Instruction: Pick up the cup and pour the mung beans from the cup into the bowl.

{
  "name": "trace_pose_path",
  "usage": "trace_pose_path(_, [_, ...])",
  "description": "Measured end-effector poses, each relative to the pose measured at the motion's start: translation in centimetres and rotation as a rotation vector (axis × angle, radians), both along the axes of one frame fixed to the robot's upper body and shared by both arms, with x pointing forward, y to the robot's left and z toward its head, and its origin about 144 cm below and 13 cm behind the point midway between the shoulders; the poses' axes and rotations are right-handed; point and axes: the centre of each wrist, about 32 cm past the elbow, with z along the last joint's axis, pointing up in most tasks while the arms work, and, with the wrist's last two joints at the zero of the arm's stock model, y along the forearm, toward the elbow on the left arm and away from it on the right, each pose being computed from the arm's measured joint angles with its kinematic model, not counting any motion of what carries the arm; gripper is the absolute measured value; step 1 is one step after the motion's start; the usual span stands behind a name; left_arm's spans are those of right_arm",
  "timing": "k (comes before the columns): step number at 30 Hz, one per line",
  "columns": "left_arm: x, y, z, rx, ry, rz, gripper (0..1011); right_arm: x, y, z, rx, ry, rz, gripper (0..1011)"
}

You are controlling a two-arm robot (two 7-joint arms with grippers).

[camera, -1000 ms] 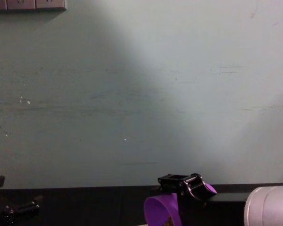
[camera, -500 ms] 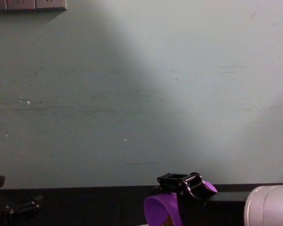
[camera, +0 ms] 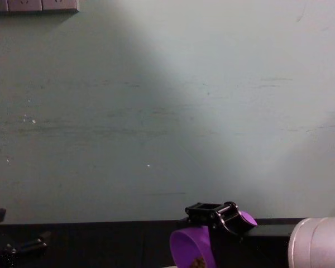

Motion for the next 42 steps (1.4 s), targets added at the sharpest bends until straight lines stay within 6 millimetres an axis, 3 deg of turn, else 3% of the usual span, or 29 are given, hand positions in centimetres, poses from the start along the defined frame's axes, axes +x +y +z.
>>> trace_pose_path(42, [0.0, 0.0, 0.0, 0.0, 0.0, 0.0, 1000, -0.09, 0.34, 0.36, -0.046, -0.02, 0.015, 739])
